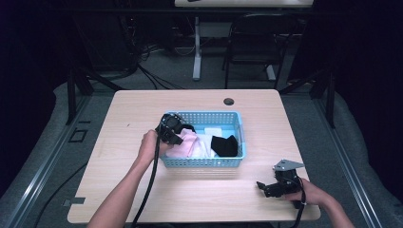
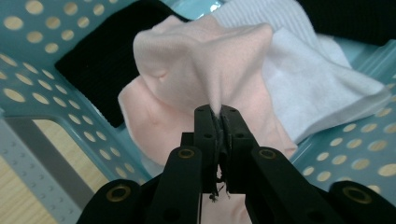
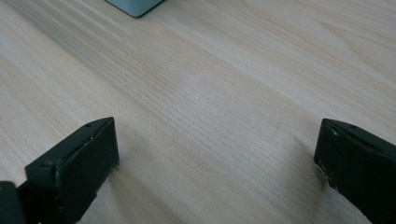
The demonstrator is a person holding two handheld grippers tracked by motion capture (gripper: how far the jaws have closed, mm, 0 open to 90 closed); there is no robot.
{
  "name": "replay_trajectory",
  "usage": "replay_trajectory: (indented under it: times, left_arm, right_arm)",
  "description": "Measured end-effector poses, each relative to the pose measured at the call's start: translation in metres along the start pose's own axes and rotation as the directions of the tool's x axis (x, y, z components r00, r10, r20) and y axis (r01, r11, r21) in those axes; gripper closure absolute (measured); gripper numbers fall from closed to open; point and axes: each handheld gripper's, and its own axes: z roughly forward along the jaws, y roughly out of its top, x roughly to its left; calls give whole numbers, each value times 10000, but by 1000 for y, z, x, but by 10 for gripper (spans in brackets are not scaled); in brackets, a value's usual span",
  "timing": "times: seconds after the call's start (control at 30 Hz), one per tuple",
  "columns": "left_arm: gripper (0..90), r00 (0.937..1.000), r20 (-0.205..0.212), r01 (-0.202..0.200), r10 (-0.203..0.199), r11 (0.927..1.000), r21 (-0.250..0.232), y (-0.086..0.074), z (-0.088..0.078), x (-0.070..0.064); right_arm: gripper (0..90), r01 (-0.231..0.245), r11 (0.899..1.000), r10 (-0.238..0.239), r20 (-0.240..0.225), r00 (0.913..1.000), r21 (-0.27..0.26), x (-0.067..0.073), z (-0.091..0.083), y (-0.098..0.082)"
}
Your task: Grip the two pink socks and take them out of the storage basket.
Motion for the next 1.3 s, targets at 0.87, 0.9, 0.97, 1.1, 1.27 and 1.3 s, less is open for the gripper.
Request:
replay_trajectory:
  times: [0.87,0.9,0.97,1.1,1.27,1.3]
  left_arm:
    - [865,9990,80,-420,431,9938,-1032,16,-50,-7]
    - [865,9989,75,-455,465,9932,-1075,17,-52,-7]
    - [865,9988,92,-461,475,9925,-1129,18,-56,-7]
    - [865,9986,112,-497,515,9904,-1291,22,-65,-8]
    - [865,9981,35,-604,615,9873,-1469,25,-77,-10]
    - [865,9981,17,-613,623,9866,-1512,26,-79,-10]
  right_arm:
    - [0,-13,10000,13,6,10000,-9,0,0,0]
    - [0,1,10000,-1,2,10000,2,0,0,0]
    - [0,12,10000,-12,1,10000,-7,0,0,0]
    - [0,-18,10000,18,5,10000,-12,0,0,0]
    - [0,-16,10000,16,6,10000,-3,0,0,0]
    - [0,-14,10000,14,6,10000,-13,0,0,0]
